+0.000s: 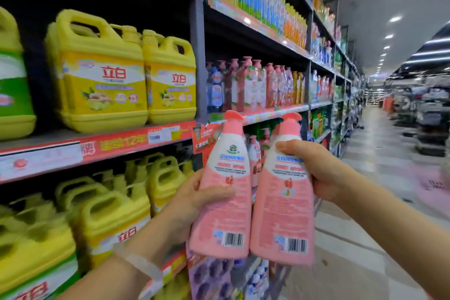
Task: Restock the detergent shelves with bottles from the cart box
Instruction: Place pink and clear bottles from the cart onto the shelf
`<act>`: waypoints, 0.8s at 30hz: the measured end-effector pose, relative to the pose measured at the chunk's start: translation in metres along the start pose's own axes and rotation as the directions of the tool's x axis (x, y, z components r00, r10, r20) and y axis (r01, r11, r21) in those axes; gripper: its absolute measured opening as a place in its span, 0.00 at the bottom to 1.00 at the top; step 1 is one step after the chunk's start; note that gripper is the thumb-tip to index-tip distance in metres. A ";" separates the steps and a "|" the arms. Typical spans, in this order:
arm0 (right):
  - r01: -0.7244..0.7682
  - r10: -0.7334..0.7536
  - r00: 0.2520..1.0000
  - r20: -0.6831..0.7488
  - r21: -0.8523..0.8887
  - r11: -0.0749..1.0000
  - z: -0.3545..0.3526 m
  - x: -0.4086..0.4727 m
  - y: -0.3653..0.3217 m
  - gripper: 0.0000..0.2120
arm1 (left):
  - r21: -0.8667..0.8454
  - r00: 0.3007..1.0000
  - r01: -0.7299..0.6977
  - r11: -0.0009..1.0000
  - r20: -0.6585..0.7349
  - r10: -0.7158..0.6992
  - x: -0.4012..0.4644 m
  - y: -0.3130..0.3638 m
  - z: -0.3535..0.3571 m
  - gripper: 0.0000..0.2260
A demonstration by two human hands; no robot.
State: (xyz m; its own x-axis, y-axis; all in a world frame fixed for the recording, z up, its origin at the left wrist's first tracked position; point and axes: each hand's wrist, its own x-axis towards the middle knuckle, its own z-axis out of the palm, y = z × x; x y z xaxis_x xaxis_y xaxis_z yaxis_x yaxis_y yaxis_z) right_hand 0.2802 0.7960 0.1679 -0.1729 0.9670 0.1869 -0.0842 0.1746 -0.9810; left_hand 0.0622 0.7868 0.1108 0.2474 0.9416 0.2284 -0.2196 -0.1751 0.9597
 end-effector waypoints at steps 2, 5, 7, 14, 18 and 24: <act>0.008 -0.008 1.000 0.010 0.017 1.000 -0.010 0.021 0.000 0.06 | 0.036 1.000 -0.001 0.999 0.012 0.001 0.022 0.000 0.003 0.29; 0.016 -0.016 0.999 0.029 0.016 1.000 -0.033 0.062 0.004 0.06 | 0.059 1.000 -0.004 0.998 0.012 0.004 0.064 -0.008 0.008 0.31; 0.033 -0.033 0.997 0.074 0.004 0.999 -0.049 0.095 0.005 0.06 | 0.073 1.000 -0.024 0.997 -0.007 0.024 0.093 -0.012 0.012 0.32; 0.061 -0.057 0.965 0.257 -0.008 0.998 -0.095 0.221 -0.013 0.07 | 0.093 0.960 -0.101 0.991 -0.253 0.122 0.188 -0.014 0.028 0.31; 0.064 -0.076 0.953 0.294 0.051 0.997 -0.105 0.289 -0.035 0.08 | 0.148 0.897 -0.137 0.980 -0.401 0.186 0.221 -0.003 0.030 0.31; 0.174 -0.229 0.910 0.346 0.182 0.968 -0.084 0.369 -0.078 0.07 | 0.216 0.777 -0.176 0.960 -0.569 0.270 0.246 0.019 0.019 0.37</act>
State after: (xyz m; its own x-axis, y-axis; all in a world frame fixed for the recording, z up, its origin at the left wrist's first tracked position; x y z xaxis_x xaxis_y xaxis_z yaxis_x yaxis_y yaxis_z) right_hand 0.3054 1.1542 0.3094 -0.4778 0.7759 0.4121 -0.2897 0.3037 -0.9077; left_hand 0.1367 1.0095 0.1887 -0.4038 0.8479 0.3436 -0.0505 -0.3956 0.9170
